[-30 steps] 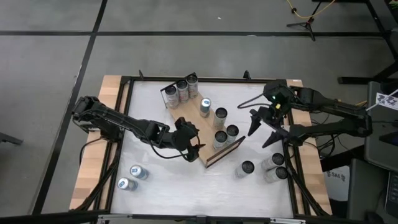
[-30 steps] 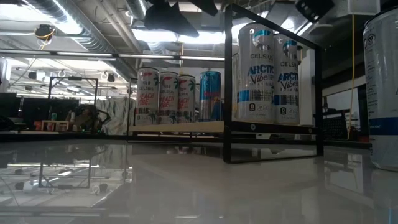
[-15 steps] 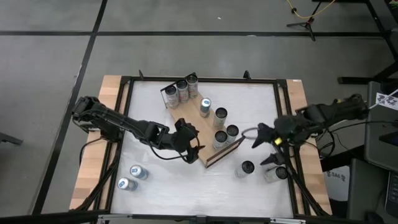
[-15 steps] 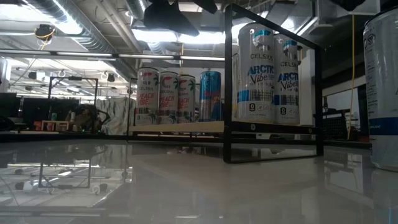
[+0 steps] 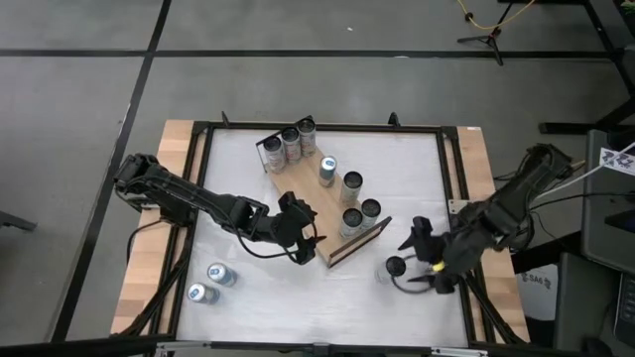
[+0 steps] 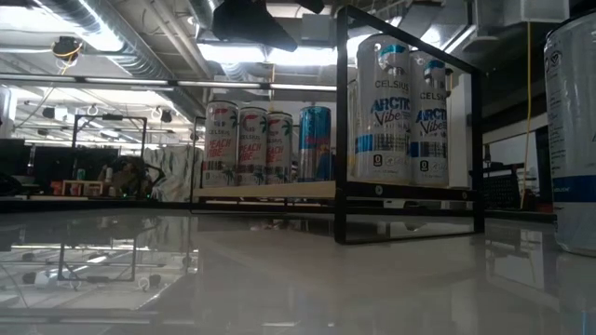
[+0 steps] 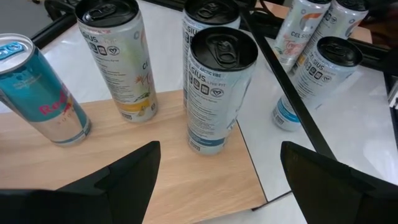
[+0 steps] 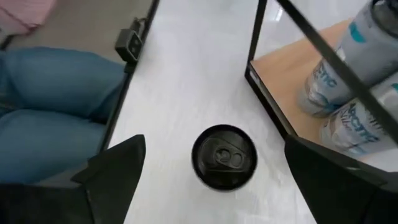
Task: Place canned beverage on shelf
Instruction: Put the white and blue soda can on the shelf and align with the other white and blue soda can
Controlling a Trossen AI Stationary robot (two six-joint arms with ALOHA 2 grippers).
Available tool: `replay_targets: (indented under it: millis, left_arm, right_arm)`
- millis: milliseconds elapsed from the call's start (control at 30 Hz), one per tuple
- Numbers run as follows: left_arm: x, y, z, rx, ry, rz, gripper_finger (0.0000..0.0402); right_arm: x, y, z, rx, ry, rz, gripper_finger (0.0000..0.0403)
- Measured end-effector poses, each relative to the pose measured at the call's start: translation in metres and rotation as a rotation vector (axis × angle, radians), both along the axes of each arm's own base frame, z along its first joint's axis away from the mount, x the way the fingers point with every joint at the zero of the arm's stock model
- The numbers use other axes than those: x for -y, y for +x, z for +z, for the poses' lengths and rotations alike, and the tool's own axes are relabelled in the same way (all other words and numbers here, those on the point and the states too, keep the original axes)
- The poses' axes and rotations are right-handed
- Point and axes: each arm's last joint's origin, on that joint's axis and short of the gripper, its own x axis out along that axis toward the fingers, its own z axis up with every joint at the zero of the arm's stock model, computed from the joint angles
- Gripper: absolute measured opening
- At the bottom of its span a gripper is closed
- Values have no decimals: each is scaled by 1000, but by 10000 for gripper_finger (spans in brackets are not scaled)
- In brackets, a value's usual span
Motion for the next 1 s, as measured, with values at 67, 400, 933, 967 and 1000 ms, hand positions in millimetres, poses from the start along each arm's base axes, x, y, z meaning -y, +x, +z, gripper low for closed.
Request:
replay_targets:
  millis: [67,400,933,967,1000]
  left_arm:
    - [0,0,0,0,0,0,325]
    - [0,0,0,0,0,0,325]
    - [0,0,0,0,0,-1,325]
    - [0,0,0,0,0,0,325]
    - [0,0,0,0,0,0,325]
  right_arm:
    - [-9,1,-5,-3,-13,-16,379]
    - [-31,12,-26,-21,-95,-109,379]
    - [-39,20,-47,-92,-196,-130,379]
    - [-39,20,-48,-97,-201,-130,379]
    - [-40,21,-49,-101,-206,-130,379]
